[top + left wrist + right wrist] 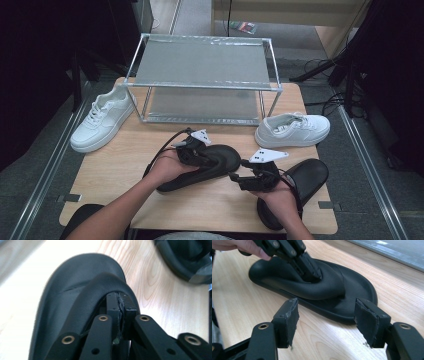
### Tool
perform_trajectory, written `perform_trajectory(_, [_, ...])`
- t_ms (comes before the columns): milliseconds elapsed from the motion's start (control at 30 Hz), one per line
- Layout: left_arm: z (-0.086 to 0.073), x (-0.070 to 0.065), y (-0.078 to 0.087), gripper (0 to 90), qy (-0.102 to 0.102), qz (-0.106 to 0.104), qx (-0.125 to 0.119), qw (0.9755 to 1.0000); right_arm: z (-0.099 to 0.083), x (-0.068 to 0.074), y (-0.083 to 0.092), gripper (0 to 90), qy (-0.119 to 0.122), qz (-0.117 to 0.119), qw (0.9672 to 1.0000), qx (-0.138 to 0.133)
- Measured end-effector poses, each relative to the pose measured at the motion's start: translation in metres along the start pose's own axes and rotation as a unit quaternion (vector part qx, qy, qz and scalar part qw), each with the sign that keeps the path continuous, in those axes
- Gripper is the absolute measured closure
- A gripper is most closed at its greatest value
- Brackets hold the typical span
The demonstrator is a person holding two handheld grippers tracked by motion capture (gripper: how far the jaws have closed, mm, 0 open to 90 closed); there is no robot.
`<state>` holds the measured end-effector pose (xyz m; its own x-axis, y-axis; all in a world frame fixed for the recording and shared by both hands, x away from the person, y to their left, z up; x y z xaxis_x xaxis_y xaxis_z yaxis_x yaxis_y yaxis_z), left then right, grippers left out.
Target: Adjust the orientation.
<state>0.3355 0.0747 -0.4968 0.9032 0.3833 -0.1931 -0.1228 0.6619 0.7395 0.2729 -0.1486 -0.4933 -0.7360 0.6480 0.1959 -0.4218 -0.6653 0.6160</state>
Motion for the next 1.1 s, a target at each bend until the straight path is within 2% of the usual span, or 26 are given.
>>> perform_trajectory(100, [0.0,0.001,0.008,76.6,0.003,0.0,-0.005,1.0,0.0,0.002,0.002,37.5,0.001,-0.002,1.0,-0.004])
perform_trajectory(200, [-0.001,0.001,0.019,73.1,0.0,0.003,-0.021,0.9998,-0.001,0.002,0.002,37.7,0.002,-0.004,1.0,-0.005])
perform_trajectory(233, [-0.003,0.002,0.027,68.1,-0.001,0.001,-0.032,0.9995,0.0,0.002,0.002,37.9,0.003,-0.005,1.0,-0.004])
perform_trajectory(333, [-0.006,0.004,0.035,58.2,0.001,0.005,-0.035,0.9994,0.0,0.002,0.002,38.3,0.004,-0.005,1.0,-0.005])
perform_trajectory(367, [-0.01,0.007,0.044,55.1,0.005,0.021,-0.04,0.999,0.0,0.003,0.0,38.5,0.007,-0.005,1.0,-0.004])
perform_trajectory(433, [-0.014,0.011,0.053,50.9,0.008,0.035,-0.045,0.9983,0.001,0.004,-0.001,38.5,0.011,-0.004,0.9999,-0.004])
perform_trajectory(467, [-0.014,0.011,0.053,49.5,0.008,0.035,-0.045,0.9983,0.001,0.004,-0.001,38.5,0.011,-0.004,0.9999,-0.004])
perform_trajectory(500, [-0.02,0.016,0.06,48.0,0.008,0.049,-0.046,0.9977,0.001,0.006,-0.003,38.7,0.014,-0.003,0.9999,-0.004])
perform_trajectory(567, [-0.026,0.022,0.066,47.6,0.011,0.058,-0.044,0.9973,0.002,0.007,-0.004,39.4,0.015,-0.003,0.9999,-0.005])
perform_trajectory(667, [-0.032,0.029,0.072,48.9,0.023,0.065,-0.043,0.9967,0.003,0.009,-0.005,40.3,0.011,-0.002,0.9999,-0.009])
perform_trajectory(700, [-0.038,0.035,0.076,50.6,0.033,0.066,-0.041,0.9964,0.005,0.012,-0.004,41.8,0.006,0.004,0.9997,-0.022])
perform_trajectory(733, [-0.038,0.035,0.076,52.3,0.033,0.066,-0.041,0.9964,0.005,0.013,-0.005,42.3,0.007,0.005,0.9997,-0.024])
perform_trajectory(767, [-0.043,0.042,0.08,55.2,0.043,0.067,-0.035,0.9962,0.006,0.014,-0.005,43.2,0.008,0.006,0.9997,-0.023])
perform_trajectory(867, [-0.047,0.047,0.082,64.5,0.044,0.076,-0.033,0.9956,0.007,0.017,-0.008,45.7,0.014,0.006,0.9996,-0.026])
perform_trajectory(933, [-0.051,0.053,0.085,71.6,0.039,0.087,-0.048,0.9942,0.009,0.021,-0.012,51.3,0.014,0.013,0.9994,-0.029])
perform_trajectory(967, [-0.051,0.053,0.085,74.1,0.039,0.087,-0.048,0.9942,0.01,0.022,-0.014,56.3,0.016,0.012,0.9994,-0.027])
perform_trajectory(1000, [-0.053,0.055,0.086,74.1,0.041,0.088,-0.054,0.9938,0.01,0.022,-0.014,56.3,0.016,0.012,0.9994,-0.027])
perform_trajectory(1033, [-0.057,0.058,0.088,80.3,0.045,0.086,-0.047,0.9942,0.012,0.024,-0.019,63.3,0.009,0.013,0.9997,-0.017])
perform_trajectory(1067, [-0.057,0.058,0.088,82.5,0.045,0.086,-0.047,0.9942,0.012,0.024,-0.019,63.3,0.009,0.013,0.9997,-0.017])
perform_trajectory(1100, [-0.062,0.06,0.087,84.7,0.053,0.082,-0.042,0.9943,0.013,0.026,-0.022,70.3,0.011,0.013,0.9998,-0.013])
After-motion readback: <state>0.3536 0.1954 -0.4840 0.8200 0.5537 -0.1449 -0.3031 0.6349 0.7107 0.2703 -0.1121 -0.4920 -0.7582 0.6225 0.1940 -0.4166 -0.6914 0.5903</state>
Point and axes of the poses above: each handheld gripper's, and its own axes: y roughly backward along the jaws, z roughly out of its top, x roughly to its left, the point moved 2 cm from there along -y, roughly forward along the jaws, and after that the axes turned 3 degrees about -y, right-handed, at the moved point
